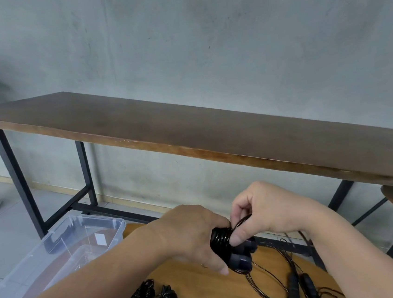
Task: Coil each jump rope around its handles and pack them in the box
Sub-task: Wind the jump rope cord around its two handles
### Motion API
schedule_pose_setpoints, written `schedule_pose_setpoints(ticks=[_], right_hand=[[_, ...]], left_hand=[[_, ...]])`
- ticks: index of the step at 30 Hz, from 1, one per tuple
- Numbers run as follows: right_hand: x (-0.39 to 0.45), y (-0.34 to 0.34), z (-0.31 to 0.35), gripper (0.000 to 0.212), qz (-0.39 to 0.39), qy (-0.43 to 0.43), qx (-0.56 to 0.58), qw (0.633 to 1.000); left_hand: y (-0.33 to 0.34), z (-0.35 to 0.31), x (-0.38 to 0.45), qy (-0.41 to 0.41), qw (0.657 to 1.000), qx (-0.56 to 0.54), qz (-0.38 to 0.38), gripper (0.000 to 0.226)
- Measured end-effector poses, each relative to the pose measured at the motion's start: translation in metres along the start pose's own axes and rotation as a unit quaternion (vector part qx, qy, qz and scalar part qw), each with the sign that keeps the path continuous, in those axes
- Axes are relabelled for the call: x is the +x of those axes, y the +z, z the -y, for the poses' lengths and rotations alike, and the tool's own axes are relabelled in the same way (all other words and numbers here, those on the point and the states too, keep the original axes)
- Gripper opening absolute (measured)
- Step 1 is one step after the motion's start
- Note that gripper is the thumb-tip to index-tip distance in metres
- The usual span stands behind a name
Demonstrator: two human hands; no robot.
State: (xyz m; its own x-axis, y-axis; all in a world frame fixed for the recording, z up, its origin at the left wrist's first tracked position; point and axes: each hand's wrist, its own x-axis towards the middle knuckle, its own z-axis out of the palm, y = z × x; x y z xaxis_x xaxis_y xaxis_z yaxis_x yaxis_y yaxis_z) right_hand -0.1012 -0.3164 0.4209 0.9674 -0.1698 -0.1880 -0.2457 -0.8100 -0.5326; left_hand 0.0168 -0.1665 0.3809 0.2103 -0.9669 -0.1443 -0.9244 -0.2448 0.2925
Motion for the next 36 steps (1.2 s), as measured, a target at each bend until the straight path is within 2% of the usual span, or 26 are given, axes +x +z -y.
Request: schedule_pose_setpoints(ticks=[4,8,10,13,16,18,22,25,28,31,33,36], right_hand=[[0.003,0.001,-0.019,0.011,0.049,-0.032,0.210,0.976],[0.015,0.023,-0.037,0.013,0.032,-0.035,0.417,0.907],[0.019,0.039,-0.043,0.017,-0.004,-0.019,0.468,0.883],[0.017,0.063,-0.045,0.015,-0.040,-0.007,0.522,0.852],[0.014,0.080,-0.038,0.015,-0.082,0.014,0.573,0.816],[0.013,0.090,-0.031,0.014,-0.110,0.027,0.581,0.806],[0.007,0.104,-0.017,0.027,-0.139,0.068,0.565,0.810],[0.003,0.111,-0.013,0.030,-0.153,0.097,0.526,0.831],[-0.001,0.111,-0.007,0.031,-0.148,0.125,0.466,0.863],[-0.004,0.109,-0.001,0.027,-0.104,0.180,0.336,0.918],[-0.005,0.105,0.000,0.026,-0.073,0.193,0.197,0.958],[-0.006,0.092,0.008,0.025,-0.026,0.178,0.002,0.984]], left_hand=[[-0.005,-0.001,-0.005,0.037,0.982,-0.185,0.033,0.040],[-0.010,0.005,-0.010,0.045,0.941,-0.331,0.051,0.033],[-0.013,0.007,-0.012,0.050,0.933,-0.353,0.038,0.031],[-0.015,0.014,-0.013,0.052,0.922,-0.382,-0.027,0.029],[-0.010,0.026,-0.010,0.024,0.918,-0.388,-0.075,0.034],[-0.006,0.032,-0.006,0.001,0.921,-0.376,-0.099,0.035],[-0.001,0.038,-0.001,-0.015,0.922,-0.362,-0.137,0.043],[0.002,0.038,0.001,0.017,0.910,-0.396,-0.118,0.039],[0.007,0.037,0.005,0.020,0.919,-0.372,-0.131,0.034],[0.010,0.037,0.009,-0.014,0.955,-0.255,-0.148,0.034],[0.012,0.032,0.011,-0.042,0.976,-0.150,-0.153,0.042],[0.011,0.025,0.013,-0.047,0.987,-0.012,-0.150,0.050]])
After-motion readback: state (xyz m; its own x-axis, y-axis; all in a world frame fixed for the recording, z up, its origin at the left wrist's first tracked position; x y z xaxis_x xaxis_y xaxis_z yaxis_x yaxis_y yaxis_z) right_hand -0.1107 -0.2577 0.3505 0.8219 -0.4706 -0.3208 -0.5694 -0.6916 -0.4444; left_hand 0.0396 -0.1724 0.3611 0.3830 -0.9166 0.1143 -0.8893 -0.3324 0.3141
